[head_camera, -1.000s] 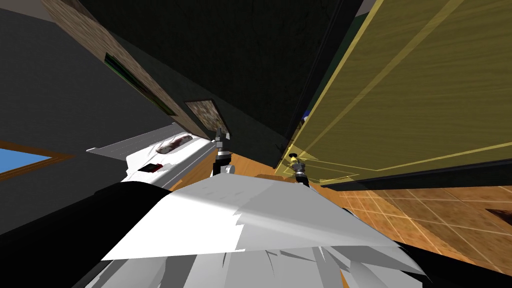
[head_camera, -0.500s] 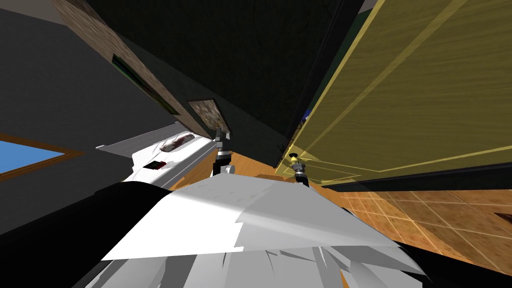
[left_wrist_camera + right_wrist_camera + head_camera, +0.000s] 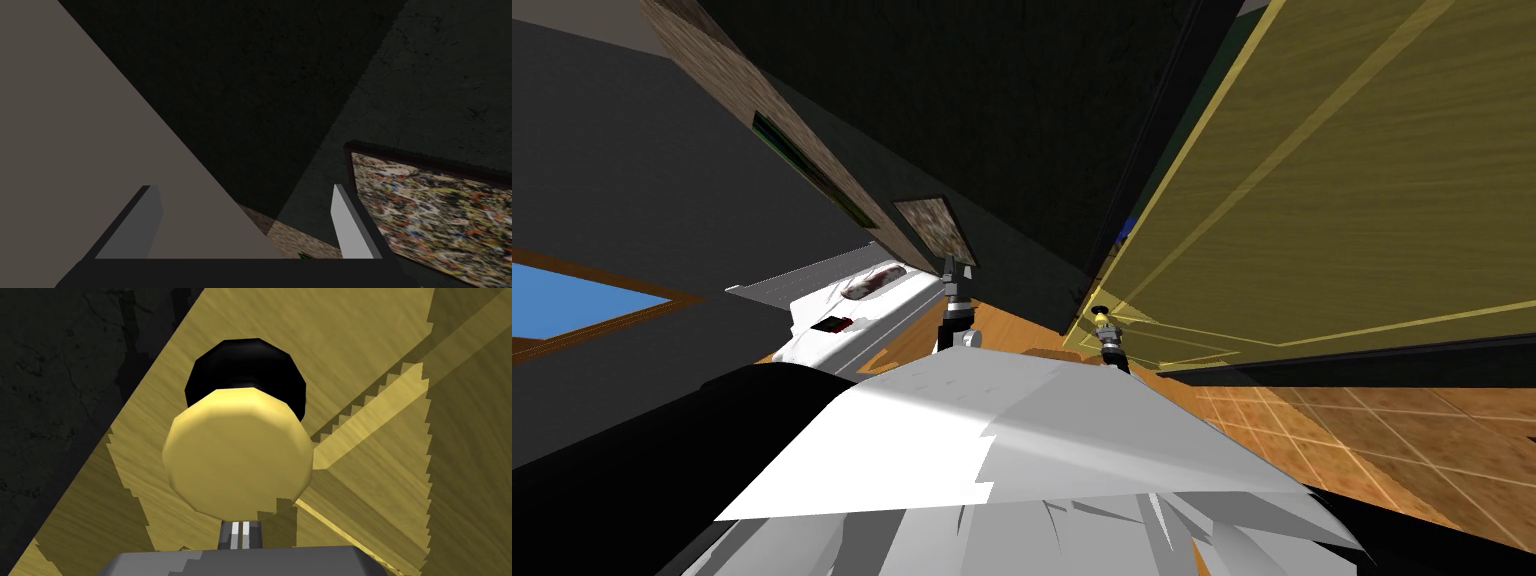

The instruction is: Pull the door open

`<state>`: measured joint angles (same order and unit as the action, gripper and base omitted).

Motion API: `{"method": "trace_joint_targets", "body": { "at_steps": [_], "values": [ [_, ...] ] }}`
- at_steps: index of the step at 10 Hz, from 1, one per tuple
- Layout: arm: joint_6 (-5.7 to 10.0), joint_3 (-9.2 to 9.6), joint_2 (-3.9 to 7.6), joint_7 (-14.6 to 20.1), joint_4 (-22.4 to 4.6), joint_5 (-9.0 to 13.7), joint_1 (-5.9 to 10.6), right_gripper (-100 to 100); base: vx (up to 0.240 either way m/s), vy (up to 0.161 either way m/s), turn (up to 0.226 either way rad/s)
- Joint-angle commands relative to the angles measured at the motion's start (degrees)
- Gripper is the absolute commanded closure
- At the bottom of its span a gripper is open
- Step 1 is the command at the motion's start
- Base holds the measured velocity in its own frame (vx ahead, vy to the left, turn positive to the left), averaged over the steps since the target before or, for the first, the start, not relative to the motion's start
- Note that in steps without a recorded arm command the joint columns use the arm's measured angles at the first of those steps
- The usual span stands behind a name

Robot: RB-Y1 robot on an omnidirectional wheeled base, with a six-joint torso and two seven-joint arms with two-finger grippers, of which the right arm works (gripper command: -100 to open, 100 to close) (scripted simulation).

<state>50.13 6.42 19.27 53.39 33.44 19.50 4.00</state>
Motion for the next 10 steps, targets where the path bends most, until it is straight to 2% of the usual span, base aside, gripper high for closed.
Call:
{"method": "trace_joint_targets", "body": {
  "at_steps": [1,4,8,9,10],
  "values": [
    [-0.22,0.26,-0.34,1.8,0.5,0.7,-0.03,-100,-0.038,-0.024,-0.032],
    [-0.62,0.74,-0.95,5.1,1.4,1.9,-0.1,-100,-0.084,-0.021,-0.012],
    [-1.35,1.61,-2.07,11.2,3.0,4.1,-0.21,-100,-0.099,-0.013,0.017],
    [-1.35,1.61,-2.07,11.2,3.0,4.1,-0.21,-100,-0.056,-0.004,-0.002],
    [-1.55,1.85,-2.38,12.8,3.4,4.7,-0.24,-100,-0.055,-0.011,0.012]
  ]
}}
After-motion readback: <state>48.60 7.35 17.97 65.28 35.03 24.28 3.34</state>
